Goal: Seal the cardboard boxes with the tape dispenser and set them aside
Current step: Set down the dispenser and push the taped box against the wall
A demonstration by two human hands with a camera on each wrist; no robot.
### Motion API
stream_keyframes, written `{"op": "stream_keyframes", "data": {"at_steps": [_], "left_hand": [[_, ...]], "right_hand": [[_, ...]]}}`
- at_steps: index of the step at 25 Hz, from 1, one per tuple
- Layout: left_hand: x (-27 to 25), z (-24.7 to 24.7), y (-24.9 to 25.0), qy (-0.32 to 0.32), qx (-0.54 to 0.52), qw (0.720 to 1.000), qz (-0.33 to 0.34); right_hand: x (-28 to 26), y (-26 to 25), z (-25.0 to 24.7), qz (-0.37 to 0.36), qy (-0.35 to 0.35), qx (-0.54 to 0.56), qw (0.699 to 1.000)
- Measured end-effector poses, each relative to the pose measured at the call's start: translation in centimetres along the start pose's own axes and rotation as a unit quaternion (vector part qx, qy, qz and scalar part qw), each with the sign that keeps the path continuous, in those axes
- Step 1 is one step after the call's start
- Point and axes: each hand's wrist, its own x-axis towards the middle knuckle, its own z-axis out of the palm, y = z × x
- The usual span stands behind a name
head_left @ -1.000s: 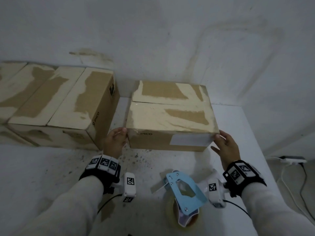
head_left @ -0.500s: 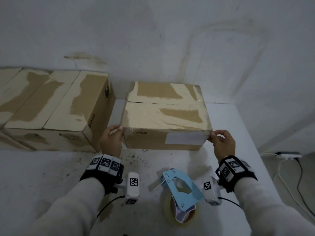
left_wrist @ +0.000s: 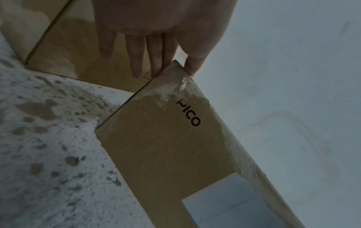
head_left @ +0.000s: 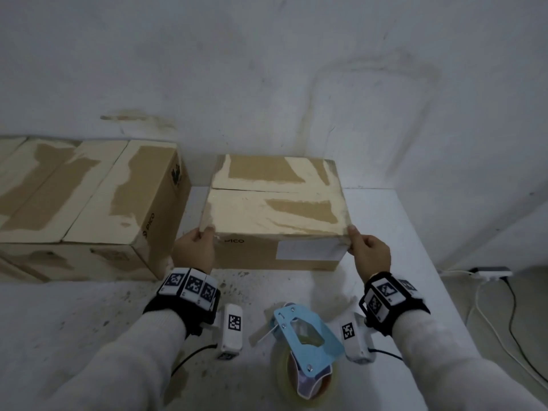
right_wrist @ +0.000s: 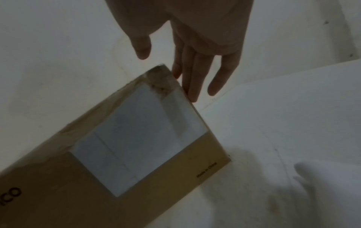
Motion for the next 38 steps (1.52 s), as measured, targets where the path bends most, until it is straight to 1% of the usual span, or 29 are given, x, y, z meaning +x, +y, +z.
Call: {"op": "stream_keyframes", "data": {"at_steps": [2, 4, 7, 10, 11, 14, 15, 17, 19, 21, 23, 25, 28, 29, 30, 32, 34, 35, 36, 38], "left_hand": [[0.5, 0.5, -0.5, -0.007, 0.019, 1.000, 0.021], [0.7, 0.8, -0.6, -0.018, 0.035, 0.999, 0.038], [0.9, 1.1, -0.7, -0.033, 0.035, 0.998, 0.029], [0.7, 1.0, -0.3, -0.042, 0.036, 0.998, 0.006], [0.7, 1.0, -0.2, -0.043, 0.037, 0.998, 0.000], [0.8, 0.9, -0.3, -0.042, 0.045, 0.998, 0.014], [0.8, 0.8, -0.4, -0.035, 0.050, 0.998, 0.014], [0.9, 0.6, -0.3, -0.016, 0.072, 0.997, 0.012], [1.2, 0.3, 0.5, -0.012, 0.088, 0.996, -0.001], [1.6, 0.2, 1.3, -0.041, 0.072, 0.996, -0.011], [2.2, 0.4, 1.6, -0.099, 0.045, 0.994, -0.004], [3.3, 1.0, 1.3, -0.128, -0.004, 0.992, -0.003], [4.3, 1.3, 1.0, -0.151, -0.090, 0.984, -0.044], [4.5, 1.4, 0.9, -0.162, -0.096, 0.981, -0.048], [4.6, 1.4, 0.9, -0.170, -0.074, 0.981, -0.047], [4.9, 1.4, 1.1, -0.177, 0.039, 0.983, -0.020], [5.2, 1.2, 2.0, -0.183, 0.146, 0.972, 0.016], [5.3, 1.1, 2.6, -0.182, 0.190, 0.964, 0.032], [5.3, 1.3, 3.4, -0.175, 0.242, 0.952, 0.065], [4.6, 2.2, 5.0, -0.172, 0.345, 0.906, 0.173]], "right_hand": [[-0.1, -0.8, 0.2, 0.003, 0.016, -0.047, 0.999], [-0.1, -1.3, 0.1, -0.004, 0.018, -0.074, 0.997], [-0.3, -1.7, 0.3, -0.016, 0.027, -0.093, 0.995], [-0.9, -1.9, 0.7, -0.013, 0.060, -0.058, 0.996], [-1.0, -2.0, 0.8, -0.019, 0.062, -0.054, 0.996], [-1.0, -2.0, 0.6, -0.054, 0.044, -0.101, 0.992], [-0.9, -2.0, 0.6, -0.056, 0.040, -0.105, 0.992], [-0.4, -2.2, 0.5, -0.034, 0.041, -0.094, 0.994], [0.4, -2.2, 0.8, -0.013, 0.041, -0.086, 0.995], [1.0, -2.4, 1.2, -0.010, 0.024, -0.059, 0.998], [1.1, -2.6, 1.9, -0.012, -0.021, -0.027, 0.999], [1.3, -2.9, 2.5, -0.019, -0.049, -0.015, 0.999], [1.5, -2.9, 2.9, -0.037, -0.032, 0.030, 0.998], [1.7, -2.7, 2.9, -0.050, -0.029, 0.021, 0.998], [1.7, -2.5, 2.7, -0.061, -0.024, 0.009, 0.998], [1.8, -2.6, 2.4, -0.052, -0.025, -0.025, 0.998], [2.3, -3.5, 2.3, -0.033, -0.029, -0.102, 0.994], [2.4, -4.2, 2.5, -0.045, -0.030, -0.171, 0.984], [2.5, -5.0, 2.9, -0.077, -0.032, -0.247, 0.965], [2.0, -7.0, 4.6, -0.194, -0.065, -0.353, 0.913]]}}
